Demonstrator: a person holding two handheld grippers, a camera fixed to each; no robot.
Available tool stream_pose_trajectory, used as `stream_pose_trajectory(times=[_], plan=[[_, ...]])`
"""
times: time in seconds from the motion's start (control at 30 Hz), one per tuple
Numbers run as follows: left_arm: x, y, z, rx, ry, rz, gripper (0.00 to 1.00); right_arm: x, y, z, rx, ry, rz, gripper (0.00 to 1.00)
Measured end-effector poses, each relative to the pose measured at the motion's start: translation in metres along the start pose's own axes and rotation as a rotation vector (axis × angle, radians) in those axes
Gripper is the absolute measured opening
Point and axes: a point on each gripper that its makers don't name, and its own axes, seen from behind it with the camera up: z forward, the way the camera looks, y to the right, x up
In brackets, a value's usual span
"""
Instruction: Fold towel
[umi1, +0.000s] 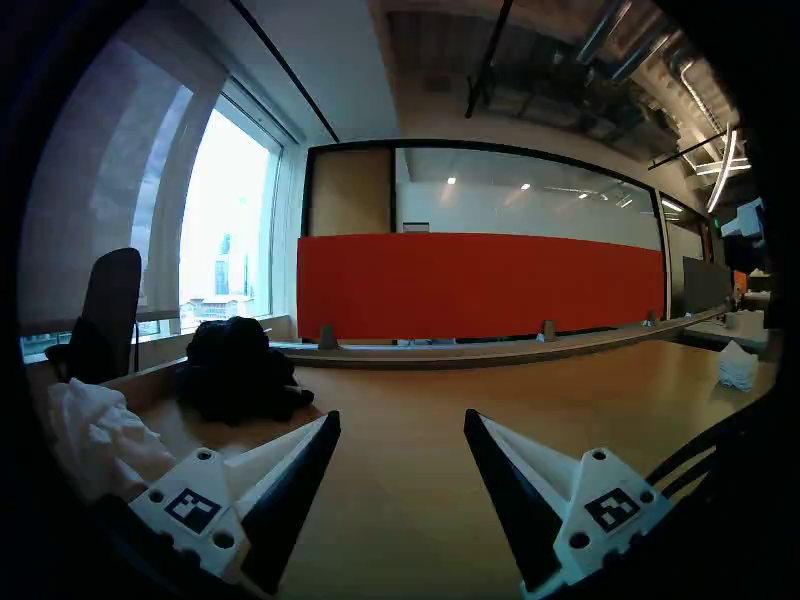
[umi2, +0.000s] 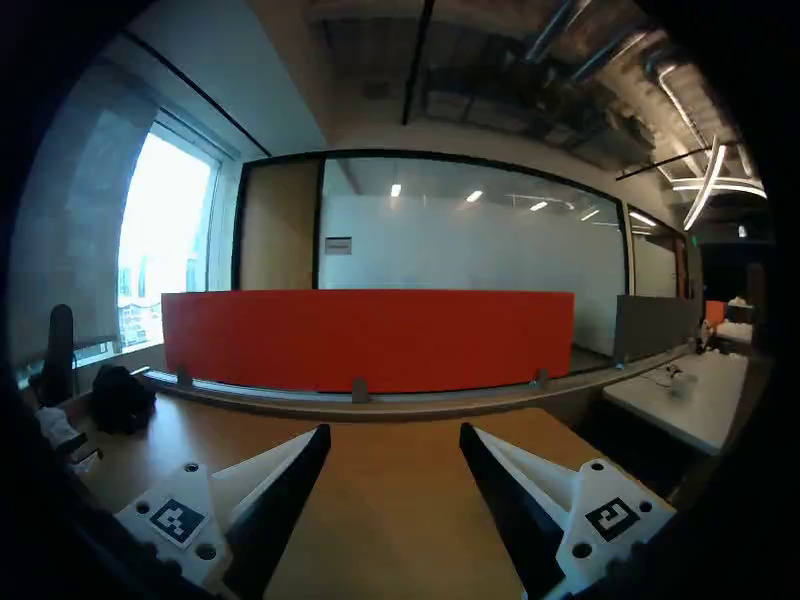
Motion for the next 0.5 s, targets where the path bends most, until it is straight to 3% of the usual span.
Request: stream_pose_trajectory(times=[0.3, 0.5], plan=[[-0.002, 0.000, 0.000, 0.000, 0.000, 0.000, 0.92, 0.006, 0.008, -0.003, -0.004, 0.055, -0.009, 1.00], [-0.003, 0.000, 0.001, 0.000, 0.001, -0.001, 0.92, -0.006, 0.008, -0.004, 0.028, 0.051, 0.012, 1.00]])
